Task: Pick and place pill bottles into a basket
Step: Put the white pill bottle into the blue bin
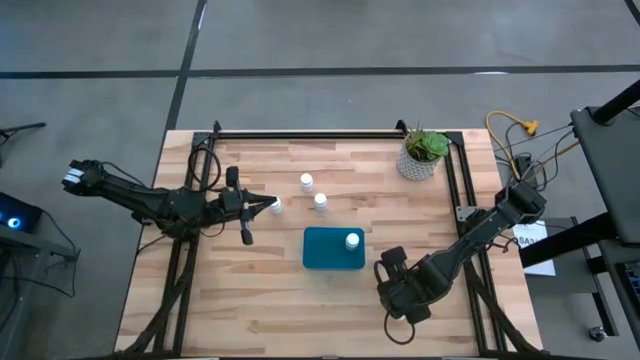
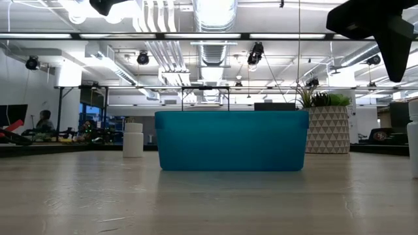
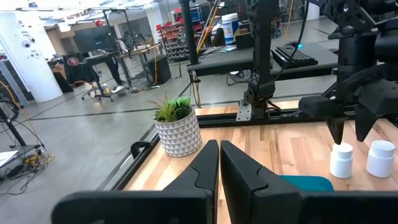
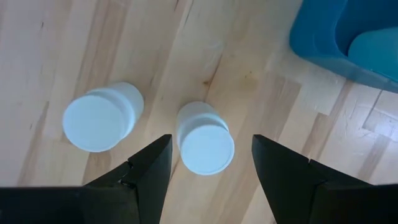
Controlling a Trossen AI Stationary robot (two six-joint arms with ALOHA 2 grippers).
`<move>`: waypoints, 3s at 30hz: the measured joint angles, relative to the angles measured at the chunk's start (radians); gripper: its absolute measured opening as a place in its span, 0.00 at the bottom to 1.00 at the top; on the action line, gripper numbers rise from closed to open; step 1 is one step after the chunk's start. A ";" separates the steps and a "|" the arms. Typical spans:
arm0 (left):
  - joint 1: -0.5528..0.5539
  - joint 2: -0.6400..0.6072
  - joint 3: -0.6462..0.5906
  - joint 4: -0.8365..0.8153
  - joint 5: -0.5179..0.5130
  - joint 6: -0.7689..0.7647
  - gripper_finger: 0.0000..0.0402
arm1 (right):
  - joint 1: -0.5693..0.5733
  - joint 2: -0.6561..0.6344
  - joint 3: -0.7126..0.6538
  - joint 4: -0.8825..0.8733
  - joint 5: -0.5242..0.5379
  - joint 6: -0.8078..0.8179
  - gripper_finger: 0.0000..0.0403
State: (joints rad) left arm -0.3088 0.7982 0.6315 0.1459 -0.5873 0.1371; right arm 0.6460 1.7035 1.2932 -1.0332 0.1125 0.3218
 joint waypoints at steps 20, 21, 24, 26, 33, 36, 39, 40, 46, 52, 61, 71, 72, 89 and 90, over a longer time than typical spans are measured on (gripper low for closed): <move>0.000 0.000 0.000 0.000 0.000 0.000 0.00 | 0.000 0.000 -0.066 0.056 0.002 0.000 0.53; 0.000 0.000 0.000 0.000 0.000 0.000 0.00 | 0.000 0.000 -0.067 0.057 0.002 0.000 0.53; 0.000 0.000 0.000 0.000 0.000 0.000 0.00 | 0.000 0.000 -0.067 0.061 0.002 0.000 0.53; 0.000 0.000 0.000 0.000 0.000 0.000 0.00 | 0.000 0.000 -0.071 0.067 0.001 0.000 0.53; 0.000 0.000 0.000 0.000 0.000 0.000 0.00 | 0.000 0.000 -0.096 0.082 -0.004 0.004 0.53; 0.000 0.000 0.000 0.000 0.000 0.000 0.00 | 0.000 0.000 -0.117 0.103 -0.005 0.007 0.53; 0.000 0.000 0.000 0.000 0.000 0.000 0.00 | 0.000 0.000 -0.138 0.130 -0.008 0.007 0.53; 0.000 0.000 0.000 0.000 0.000 0.000 0.00 | 0.000 0.000 -0.142 0.135 -0.008 0.007 0.53; 0.000 0.000 0.000 0.000 0.000 0.000 0.00 | 0.000 0.000 -0.158 0.154 -0.009 0.007 0.53; 0.000 0.000 0.000 0.001 0.000 0.000 0.00 | 0.000 0.000 -0.183 0.190 -0.013 0.007 0.53; 0.000 0.000 0.000 0.001 0.000 0.000 0.00 | 0.000 0.000 -0.204 0.237 -0.016 0.003 0.53; 0.000 0.000 0.000 0.001 0.000 0.000 0.00 | -0.001 -0.001 -0.203 0.235 -0.016 -0.008 0.40; 0.000 0.000 0.000 0.001 0.000 0.000 0.00 | -0.001 -0.001 -0.203 0.234 -0.016 -0.008 0.39; 0.000 0.000 0.000 0.002 0.000 0.000 0.00 | -0.012 -0.040 -0.143 0.181 0.007 -0.055 0.39; 0.000 0.000 0.000 0.002 0.000 0.000 0.00 | -0.015 -0.050 -0.136 0.171 0.016 -0.057 0.39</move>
State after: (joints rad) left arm -0.3088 0.7986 0.6315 0.1482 -0.5873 0.1371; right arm 0.6314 1.6532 1.1570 -0.8627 0.1289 0.2652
